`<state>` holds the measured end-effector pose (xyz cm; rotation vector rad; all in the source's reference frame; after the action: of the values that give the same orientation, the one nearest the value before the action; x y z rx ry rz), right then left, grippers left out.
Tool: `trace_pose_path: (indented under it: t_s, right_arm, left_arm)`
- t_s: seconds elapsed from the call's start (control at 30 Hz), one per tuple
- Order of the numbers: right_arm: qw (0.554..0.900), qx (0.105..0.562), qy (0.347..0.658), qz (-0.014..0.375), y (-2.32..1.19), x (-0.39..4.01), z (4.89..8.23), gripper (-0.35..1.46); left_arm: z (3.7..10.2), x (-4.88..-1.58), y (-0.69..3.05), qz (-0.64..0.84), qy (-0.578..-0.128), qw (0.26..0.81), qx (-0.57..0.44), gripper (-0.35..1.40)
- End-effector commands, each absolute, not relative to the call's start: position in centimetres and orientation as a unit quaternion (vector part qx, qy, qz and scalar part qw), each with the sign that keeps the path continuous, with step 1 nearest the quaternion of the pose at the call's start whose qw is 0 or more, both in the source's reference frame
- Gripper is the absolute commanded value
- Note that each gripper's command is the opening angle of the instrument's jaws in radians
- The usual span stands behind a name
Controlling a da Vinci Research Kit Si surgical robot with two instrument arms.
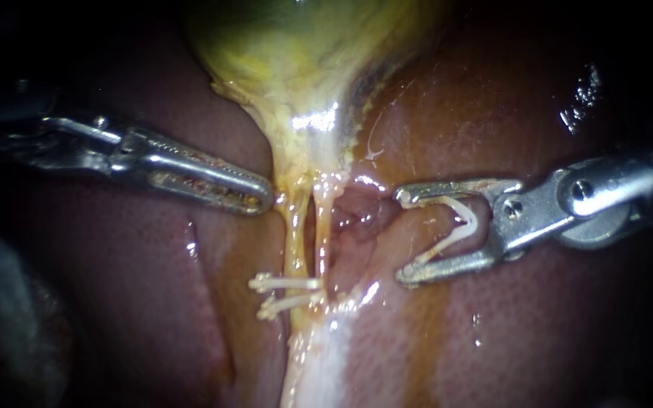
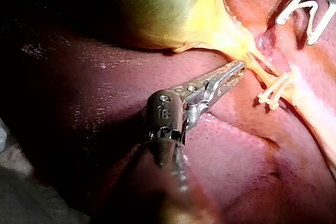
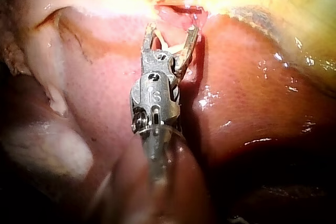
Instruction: Clipping third clip left tube
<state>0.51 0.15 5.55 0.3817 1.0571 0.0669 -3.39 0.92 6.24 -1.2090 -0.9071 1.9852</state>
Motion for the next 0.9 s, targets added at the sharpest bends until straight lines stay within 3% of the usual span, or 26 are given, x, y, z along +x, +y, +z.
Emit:
trace_pose_path:
  t_s: [0.03, 0.37, 0.9]
  right_arm:
    - [0.846, 0.181, 0.501, 0.032, 0.15, 0.51, 5.56, 0.50]
    - [0.846, 0.181, 0.501, 0.032, 0.15, 0.51, 5.55, 0.50]
    - [0.846, 0.181, 0.501, 0.032, 0.15, 0.51, 5.55, 0.50]
  left_arm:
    - [6.24, -3.39, 0.92, 0.754, -0.344, 0.318, -0.459, -0.35]
    - [6.14, -3.32, 0.96, 0.754, -0.344, 0.321, -0.459, -0.35]
    - [5.33, -2.70, 1.46, 0.752, -0.303, 0.323, -0.488, -0.35]
